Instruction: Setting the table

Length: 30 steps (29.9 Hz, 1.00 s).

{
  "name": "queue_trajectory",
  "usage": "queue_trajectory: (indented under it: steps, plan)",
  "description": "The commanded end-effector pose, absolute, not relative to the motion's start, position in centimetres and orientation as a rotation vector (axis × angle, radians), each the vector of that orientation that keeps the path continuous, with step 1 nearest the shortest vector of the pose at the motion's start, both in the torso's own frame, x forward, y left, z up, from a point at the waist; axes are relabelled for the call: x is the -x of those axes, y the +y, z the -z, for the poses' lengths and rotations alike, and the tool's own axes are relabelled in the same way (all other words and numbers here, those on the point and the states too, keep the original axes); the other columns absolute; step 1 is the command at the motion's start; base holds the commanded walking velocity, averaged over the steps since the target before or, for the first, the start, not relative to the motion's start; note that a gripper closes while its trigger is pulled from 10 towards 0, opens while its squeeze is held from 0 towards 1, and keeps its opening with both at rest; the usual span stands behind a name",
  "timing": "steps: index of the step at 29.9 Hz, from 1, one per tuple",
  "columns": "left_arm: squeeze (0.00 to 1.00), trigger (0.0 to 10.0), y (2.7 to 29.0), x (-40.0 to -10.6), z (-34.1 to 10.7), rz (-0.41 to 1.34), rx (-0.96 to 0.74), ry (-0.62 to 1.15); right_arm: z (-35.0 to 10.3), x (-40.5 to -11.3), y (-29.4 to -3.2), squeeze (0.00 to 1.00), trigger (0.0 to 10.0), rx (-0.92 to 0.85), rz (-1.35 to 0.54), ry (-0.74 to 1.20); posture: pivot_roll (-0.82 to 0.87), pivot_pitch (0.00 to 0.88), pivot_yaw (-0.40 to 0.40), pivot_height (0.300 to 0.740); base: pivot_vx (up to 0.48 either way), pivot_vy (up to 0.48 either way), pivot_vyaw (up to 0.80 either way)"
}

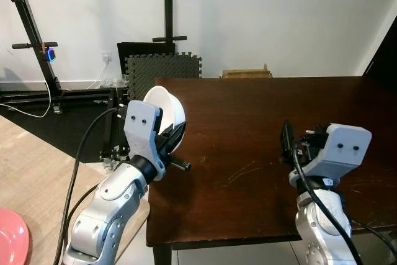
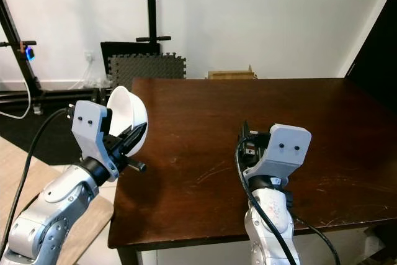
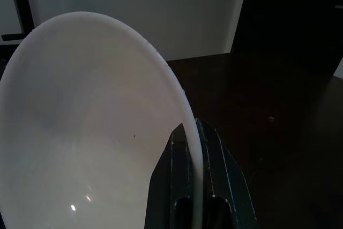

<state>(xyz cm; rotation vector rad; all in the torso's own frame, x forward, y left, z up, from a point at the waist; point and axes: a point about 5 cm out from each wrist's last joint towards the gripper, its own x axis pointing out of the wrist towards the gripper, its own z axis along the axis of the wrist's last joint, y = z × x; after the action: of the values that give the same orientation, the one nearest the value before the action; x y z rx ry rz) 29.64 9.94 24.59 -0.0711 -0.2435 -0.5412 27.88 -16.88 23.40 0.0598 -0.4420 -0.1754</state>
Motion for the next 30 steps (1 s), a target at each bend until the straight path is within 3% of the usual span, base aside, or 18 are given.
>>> queue_trajectory:
  steps: [1,30]
  plan:
    - [0.0,10.0,9.71,-29.5,-24.32,0.549,0.066,-0.241,-23.15,-27.95,-17.05,0.0,10.0,-0.054,0.182,-0.431,0.05,0.014,0.011,0.74,0.0,0.0,0.0]
    - [0.0,10.0,9.75,-29.52,-24.27,0.547,0.067,-0.24,-23.07,-27.93,-17.03,0.0,10.0,-0.055,0.183,-0.426,0.05,0.02,0.01,0.74,0.0,0.0,0.0]
